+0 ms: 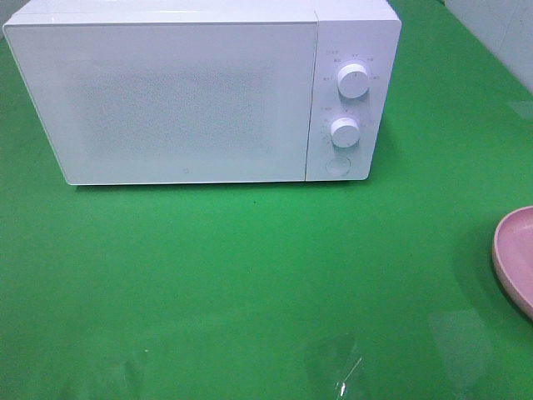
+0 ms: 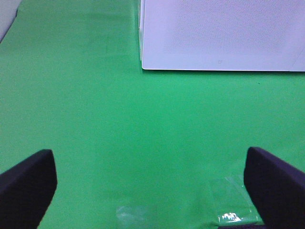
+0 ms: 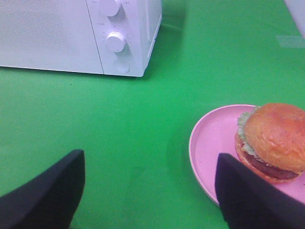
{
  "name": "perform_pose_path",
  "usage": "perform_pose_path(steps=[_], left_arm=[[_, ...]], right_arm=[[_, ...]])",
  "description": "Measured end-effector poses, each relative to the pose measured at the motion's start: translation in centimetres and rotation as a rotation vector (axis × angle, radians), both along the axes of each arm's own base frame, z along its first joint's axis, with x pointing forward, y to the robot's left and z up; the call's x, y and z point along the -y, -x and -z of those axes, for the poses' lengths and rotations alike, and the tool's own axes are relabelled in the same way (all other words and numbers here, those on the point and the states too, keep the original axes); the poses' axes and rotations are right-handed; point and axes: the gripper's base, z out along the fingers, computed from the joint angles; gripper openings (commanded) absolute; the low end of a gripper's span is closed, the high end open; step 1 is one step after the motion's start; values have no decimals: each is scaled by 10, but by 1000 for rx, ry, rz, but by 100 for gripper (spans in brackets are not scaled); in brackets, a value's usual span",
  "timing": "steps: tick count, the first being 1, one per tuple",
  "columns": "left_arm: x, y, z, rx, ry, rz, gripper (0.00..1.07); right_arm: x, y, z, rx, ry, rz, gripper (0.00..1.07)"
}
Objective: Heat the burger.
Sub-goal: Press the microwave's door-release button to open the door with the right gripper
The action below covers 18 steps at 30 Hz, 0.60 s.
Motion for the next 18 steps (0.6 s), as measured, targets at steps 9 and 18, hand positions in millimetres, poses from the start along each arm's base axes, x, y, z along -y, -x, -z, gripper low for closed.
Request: perform_pose_path(steps=[9,18], left_arm=[[0,0,0,0,0,0,100],[0,0,0,0,0,0,100]], right_arm=[[0,0,0,0,0,0,73],[0,0,0,0,0,0,73]])
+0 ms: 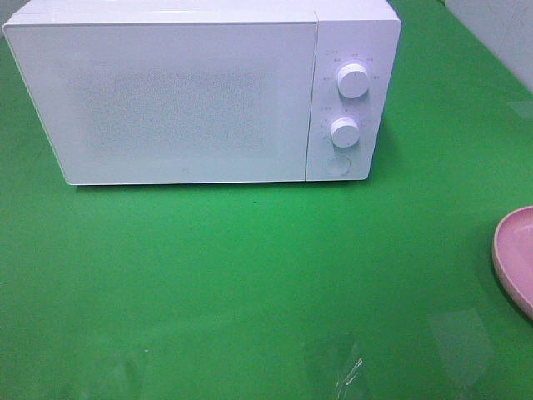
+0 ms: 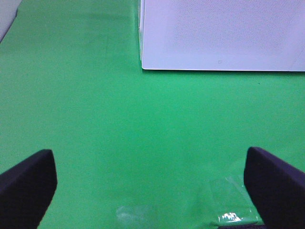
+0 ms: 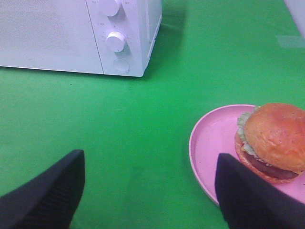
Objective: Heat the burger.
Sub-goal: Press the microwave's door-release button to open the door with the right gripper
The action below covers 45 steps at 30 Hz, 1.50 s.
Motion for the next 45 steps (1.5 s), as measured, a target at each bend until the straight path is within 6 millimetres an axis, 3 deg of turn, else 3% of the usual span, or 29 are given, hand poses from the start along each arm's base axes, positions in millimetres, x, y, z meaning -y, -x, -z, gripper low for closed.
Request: perform_pose_path(steps=[12,18,34,45], left_arm=[[0,0,0,0,0,0,100],[0,0,0,0,0,0,100],[0,0,0,0,0,0,100],[0,0,0,0,0,0,100]], right_arm=[[0,-1,0,-4,-16,1,73],[-1,-12,-15,-20,-36,12,73],[-1,-76,-28,-18,-49,46,73],[-1,-120,-25,-25,-53,70,73]])
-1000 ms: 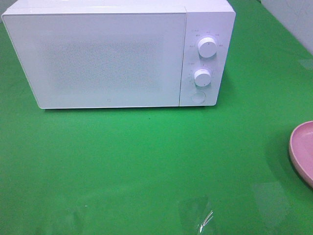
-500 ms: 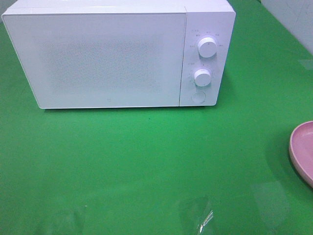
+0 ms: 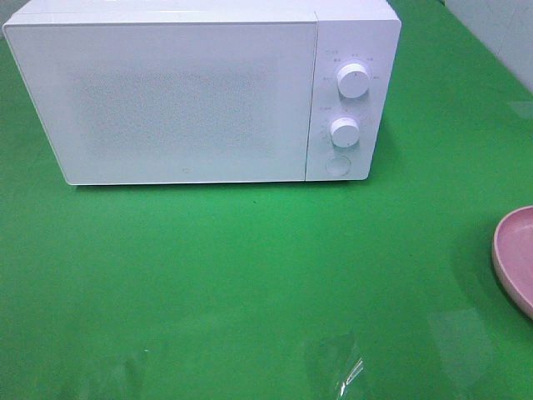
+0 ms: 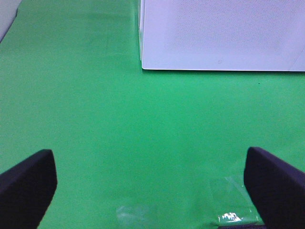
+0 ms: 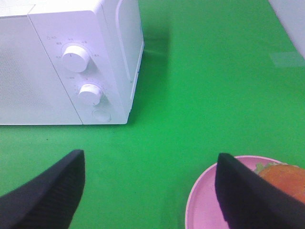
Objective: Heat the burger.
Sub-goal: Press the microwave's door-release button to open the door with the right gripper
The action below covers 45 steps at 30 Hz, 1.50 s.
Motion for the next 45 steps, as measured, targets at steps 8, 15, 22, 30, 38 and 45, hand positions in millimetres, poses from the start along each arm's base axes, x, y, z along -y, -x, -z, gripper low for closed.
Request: perform_pose_path(steps=[8,15,22,30,38,45], left_arm=[[0,0,0,0,0,0,100],[0,0,0,0,0,0,100],[0,0,0,0,0,0,100],[0,0,0,0,0,0,100],[0,0,0,0,0,0,100],[0,0,0,0,0,0,100]], right_arm=[[0,-32,10,-27,2,16,73],[2,-55,22,66,2,46,73],[5,-53,36,220,4,78,73],[6,-44,56,302,45,73,73],[6,-47,57,342,59,69,73],[-1,-65,76,275,62,34,73]])
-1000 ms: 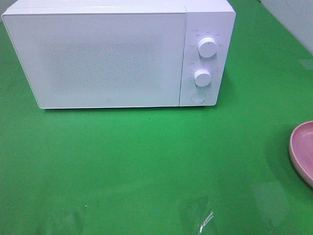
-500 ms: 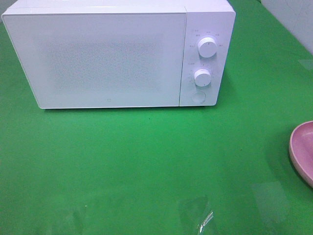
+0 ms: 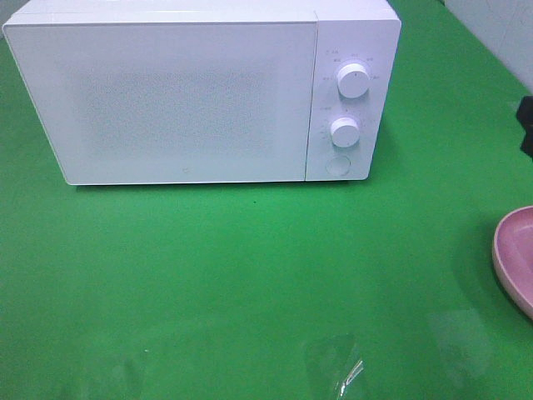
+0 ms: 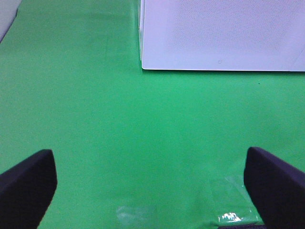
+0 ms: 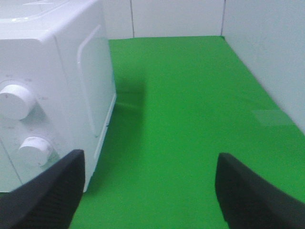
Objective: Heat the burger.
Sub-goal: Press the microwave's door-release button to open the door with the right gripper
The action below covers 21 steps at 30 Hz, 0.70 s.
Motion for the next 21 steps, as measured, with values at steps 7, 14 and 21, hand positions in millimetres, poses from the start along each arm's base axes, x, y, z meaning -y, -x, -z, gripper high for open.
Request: perform_pose_path(steps=[7,14,21], left_arm=[[0,0,0,0,0,0,100],[0,0,0,0,0,0,100],[0,0,0,0,0,0,100]], right_arm=[[-23,-11,14,-17,36,-93,73],[-52,-18,32,-19,77,-133,73],[-74,-18,51,-30,97,-124,73]])
